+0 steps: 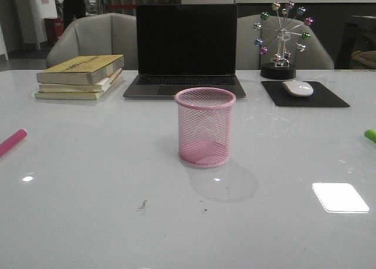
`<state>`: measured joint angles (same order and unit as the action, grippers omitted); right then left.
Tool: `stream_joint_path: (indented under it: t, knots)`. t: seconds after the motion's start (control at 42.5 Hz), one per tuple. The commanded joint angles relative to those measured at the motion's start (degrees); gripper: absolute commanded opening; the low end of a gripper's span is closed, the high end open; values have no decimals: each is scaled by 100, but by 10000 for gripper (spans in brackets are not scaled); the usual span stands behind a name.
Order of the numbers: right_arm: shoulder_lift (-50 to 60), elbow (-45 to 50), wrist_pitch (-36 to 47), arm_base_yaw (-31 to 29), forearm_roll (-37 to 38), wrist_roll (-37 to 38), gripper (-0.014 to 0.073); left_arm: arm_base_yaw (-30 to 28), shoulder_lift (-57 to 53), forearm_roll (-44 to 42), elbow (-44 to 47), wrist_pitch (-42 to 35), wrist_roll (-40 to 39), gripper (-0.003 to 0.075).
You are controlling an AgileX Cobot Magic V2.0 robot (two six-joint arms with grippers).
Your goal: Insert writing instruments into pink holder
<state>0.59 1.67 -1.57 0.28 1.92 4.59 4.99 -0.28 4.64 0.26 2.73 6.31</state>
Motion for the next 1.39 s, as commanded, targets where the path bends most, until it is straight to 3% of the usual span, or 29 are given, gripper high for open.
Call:
stream_joint_path:
  t: [0.0, 0.636, 0.777, 1.154, 1.366]
  knots:
    - [111, -33, 504, -24, 41, 3, 57, 39, -106, 14, 29, -440, -66, 91]
    - [111, -33, 630, -24, 41, 3, 57, 39, -106, 14, 29, -440, -66, 91]
    - [111, -227, 651, -24, 35, 3, 57, 49, -106, 57, -82, -924, -66, 91]
    - [-528, -2837, -946, -24, 35, 3, 57, 48, 342, 181, -2377, 66, -66, 91]
    - [-1596, -4218, -2145, -24, 35, 3, 57, 48, 1419, 181, -3830, 1257, -66, 91]
